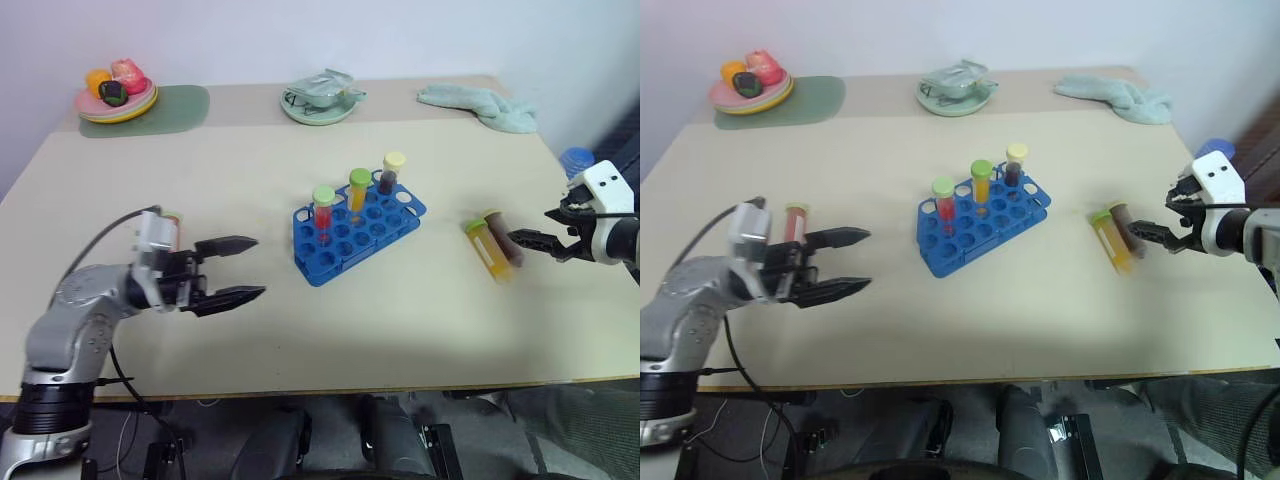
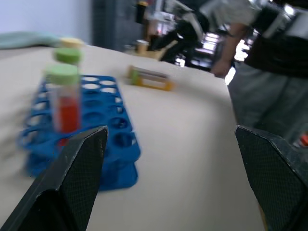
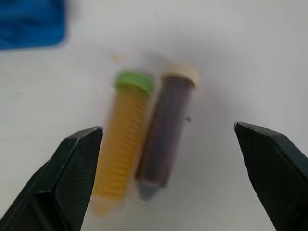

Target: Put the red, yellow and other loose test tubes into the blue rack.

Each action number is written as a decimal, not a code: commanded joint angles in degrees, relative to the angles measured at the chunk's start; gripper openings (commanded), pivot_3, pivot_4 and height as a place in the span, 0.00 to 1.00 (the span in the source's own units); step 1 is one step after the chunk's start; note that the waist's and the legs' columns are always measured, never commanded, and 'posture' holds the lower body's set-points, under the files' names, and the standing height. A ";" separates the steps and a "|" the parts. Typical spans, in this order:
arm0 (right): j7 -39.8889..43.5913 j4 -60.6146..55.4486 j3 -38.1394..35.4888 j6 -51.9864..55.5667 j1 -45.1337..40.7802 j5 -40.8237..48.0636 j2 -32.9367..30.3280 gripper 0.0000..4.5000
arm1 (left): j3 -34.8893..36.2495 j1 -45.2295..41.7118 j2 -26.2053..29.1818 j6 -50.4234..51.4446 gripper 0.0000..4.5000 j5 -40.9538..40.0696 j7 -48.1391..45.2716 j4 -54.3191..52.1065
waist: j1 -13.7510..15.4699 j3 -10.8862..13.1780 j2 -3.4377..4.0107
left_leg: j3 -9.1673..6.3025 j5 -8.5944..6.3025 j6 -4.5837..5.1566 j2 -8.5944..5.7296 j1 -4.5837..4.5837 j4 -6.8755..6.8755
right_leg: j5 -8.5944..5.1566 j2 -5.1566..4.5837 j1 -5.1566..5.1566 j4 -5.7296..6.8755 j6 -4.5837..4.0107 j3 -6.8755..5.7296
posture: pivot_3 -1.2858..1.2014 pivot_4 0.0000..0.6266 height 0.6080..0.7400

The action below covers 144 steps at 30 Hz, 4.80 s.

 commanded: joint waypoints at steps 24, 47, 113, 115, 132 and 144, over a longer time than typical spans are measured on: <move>5.32 32.38 9.62 -16.24 -20.59 -18.31 11.24 0.99 | -8.96 -3.31 -6.96 -12.22 0.96 11.16 4.49 5.46 | -0.87 -0.01 0.04 | 0.01 0.01 -0.02 0.01 0.00 0.04 | 0.01 0.05 -0.01 0.05 0.00 0.00 | 0.52 0.24 1.00; 4.24 47.79 11.52 -19.62 -30.69 -27.24 17.01 0.26 | -9.57 -4.75 -7.31 -11.05 0.96 11.17 7.32 3.14 | -0.94 -0.02 0.04 | 0.00 0.08 -0.14 0.01 0.04 0.10 | 0.03 0.07 -0.05 0.28 -0.03 0.02 | 0.52 0.24 1.00; -19.22 39.73 -12.16 -85.36 -12.26 -2.98 61.30 0.26 | -1.82 0.23 -2.12 -2.54 0.96 6.69 14.24 -4.37 | -4.00 -0.01 0.10 | 0.01 0.40 -0.67 0.36 0.25 0.05 | 0.25 0.50 -0.26 0.87 -0.45 0.09 | 0.52 0.24 1.00; -19.37 39.91 -12.02 -85.57 -12.01 -3.21 61.65 0.26 | -1.97 -0.19 -2.19 -2.29 0.96 6.68 14.34 -4.32 | -3.98 -0.01 0.10 | 0.01 0.40 -0.67 0.35 0.25 0.05 | 0.25 0.50 -0.26 0.87 -0.45 0.09 | 0.52 0.24 1.00; -25.22 44.65 -10.20 -92.61 -9.32 -8.01 64.26 0.26 | -1.45 -0.30 -1.03 -1.80 0.96 5.99 14.29 -4.42 | -3.97 -0.08 0.04 | -0.02 0.40 -0.68 0.36 0.28 0.03 | 0.25 0.53 -0.23 0.86 -0.45 0.08 | 0.52 0.24 1.00; -37.49 26.58 -3.23 -85.23 -7.01 -20.20 57.36 0.84 | -3.30 -1.54 -3.23 -3.35 0.96 6.56 13.58 -1.94 | -3.70 -0.12 0.01 | -0.03 0.41 -0.68 0.32 0.30 0.00 | 0.24 0.59 -0.20 0.82 -0.46 0.08 | 0.52 0.24 1.00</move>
